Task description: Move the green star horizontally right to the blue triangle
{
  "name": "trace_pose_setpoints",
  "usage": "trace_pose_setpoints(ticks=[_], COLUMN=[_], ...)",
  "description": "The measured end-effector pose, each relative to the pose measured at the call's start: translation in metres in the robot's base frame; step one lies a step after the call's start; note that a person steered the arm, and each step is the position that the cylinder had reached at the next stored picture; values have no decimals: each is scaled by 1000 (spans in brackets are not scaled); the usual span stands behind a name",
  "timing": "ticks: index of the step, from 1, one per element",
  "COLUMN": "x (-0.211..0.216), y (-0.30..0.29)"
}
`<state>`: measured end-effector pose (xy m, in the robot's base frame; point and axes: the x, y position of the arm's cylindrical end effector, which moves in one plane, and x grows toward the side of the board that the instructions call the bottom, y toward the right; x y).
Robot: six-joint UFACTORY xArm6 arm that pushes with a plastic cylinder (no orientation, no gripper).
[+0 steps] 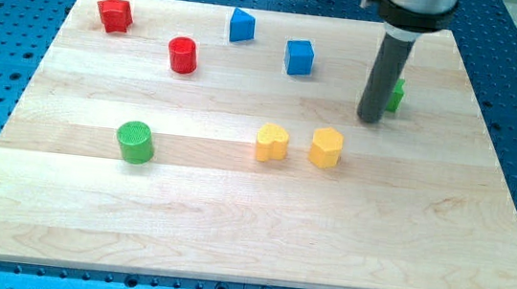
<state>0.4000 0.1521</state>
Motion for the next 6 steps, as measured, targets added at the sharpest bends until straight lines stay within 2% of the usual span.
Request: trace_pose_setpoints(ticks=[1, 3, 5, 6], x=[-29, -116, -84, -112], y=[24, 50, 29, 20])
